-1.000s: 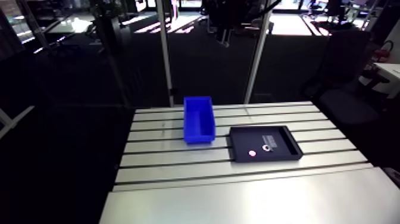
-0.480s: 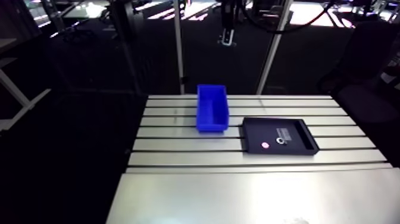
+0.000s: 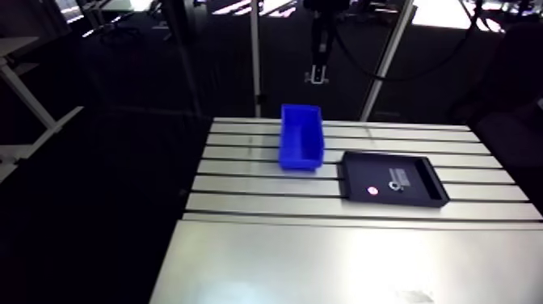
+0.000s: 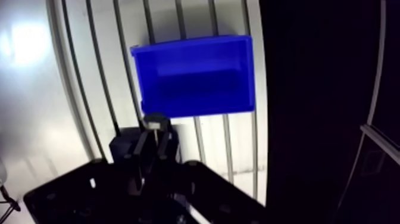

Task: Pick up the M10 bolt from the tray and put it into the blue bin.

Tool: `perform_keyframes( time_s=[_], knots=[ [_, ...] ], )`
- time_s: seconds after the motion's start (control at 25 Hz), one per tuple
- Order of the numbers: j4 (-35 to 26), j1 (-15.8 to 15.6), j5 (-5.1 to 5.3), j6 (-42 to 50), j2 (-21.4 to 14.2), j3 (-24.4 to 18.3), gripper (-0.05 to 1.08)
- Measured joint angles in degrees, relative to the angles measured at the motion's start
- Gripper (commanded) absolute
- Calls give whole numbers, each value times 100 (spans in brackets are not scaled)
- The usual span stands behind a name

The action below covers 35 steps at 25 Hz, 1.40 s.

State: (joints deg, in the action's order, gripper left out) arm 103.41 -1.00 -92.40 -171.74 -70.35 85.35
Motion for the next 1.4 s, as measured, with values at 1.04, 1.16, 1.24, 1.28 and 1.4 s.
perform_keyframes(
  time_s=[1.04, 1.16, 1.24, 1.28, 1.4],
  knots=[
    [1012, -218, -88, 60, 748, 470, 104],
    [1108, -206, -111, 63, 868, 472, 104],
    [1180, -198, -145, 66, 941, 474, 104],
    [1209, -194, -159, 66, 968, 474, 104],
    [1273, -180, -189, 68, 1052, 473, 103]
  ],
)
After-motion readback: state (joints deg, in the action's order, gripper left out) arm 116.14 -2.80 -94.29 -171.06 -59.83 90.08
